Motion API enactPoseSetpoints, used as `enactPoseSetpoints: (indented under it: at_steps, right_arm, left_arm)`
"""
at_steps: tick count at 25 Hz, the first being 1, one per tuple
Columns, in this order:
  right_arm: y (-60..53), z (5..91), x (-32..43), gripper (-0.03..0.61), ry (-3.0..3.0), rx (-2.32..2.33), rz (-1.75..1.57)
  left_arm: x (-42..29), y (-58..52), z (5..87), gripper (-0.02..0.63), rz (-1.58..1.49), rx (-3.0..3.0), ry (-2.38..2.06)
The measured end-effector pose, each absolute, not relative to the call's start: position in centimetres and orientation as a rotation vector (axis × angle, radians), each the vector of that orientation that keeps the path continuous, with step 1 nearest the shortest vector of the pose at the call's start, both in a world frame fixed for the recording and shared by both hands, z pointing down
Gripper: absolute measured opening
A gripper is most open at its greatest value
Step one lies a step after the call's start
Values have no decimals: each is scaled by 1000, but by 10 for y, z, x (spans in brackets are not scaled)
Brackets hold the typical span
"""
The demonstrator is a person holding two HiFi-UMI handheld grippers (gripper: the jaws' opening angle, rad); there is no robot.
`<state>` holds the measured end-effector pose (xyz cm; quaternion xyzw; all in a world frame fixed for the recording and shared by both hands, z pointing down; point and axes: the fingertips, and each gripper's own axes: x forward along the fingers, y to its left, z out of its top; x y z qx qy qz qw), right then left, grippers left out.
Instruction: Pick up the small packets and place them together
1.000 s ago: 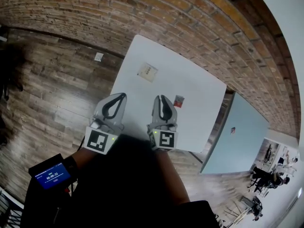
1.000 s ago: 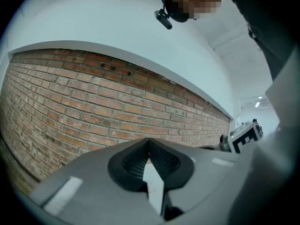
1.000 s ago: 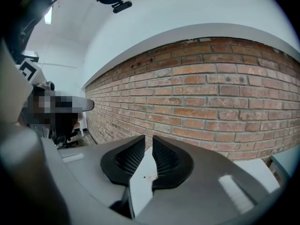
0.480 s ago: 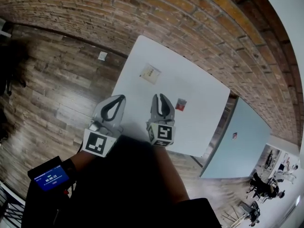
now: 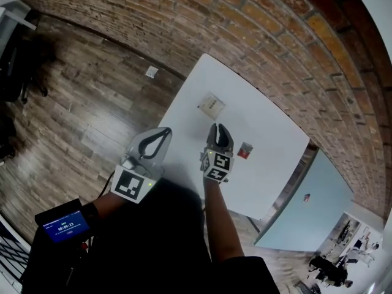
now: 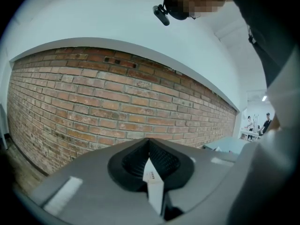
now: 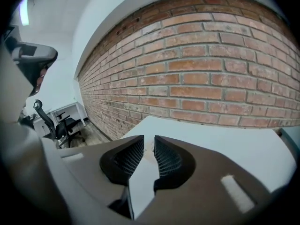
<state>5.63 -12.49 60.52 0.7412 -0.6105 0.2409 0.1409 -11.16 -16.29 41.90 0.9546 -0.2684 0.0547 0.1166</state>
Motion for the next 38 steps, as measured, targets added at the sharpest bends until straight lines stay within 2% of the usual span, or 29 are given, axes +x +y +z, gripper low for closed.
enactPoseSetpoints:
  at_steps: [10, 38]
  right_arm:
    - [-123, 675, 68, 61, -1644, 2097, 819]
    - [-142, 724, 88, 107, -1566, 2029, 1040]
  left_arm:
    - [-127, -168, 429, 0, 235, 2777, -843]
    - [-138, -176, 435, 0, 252, 2722, -923]
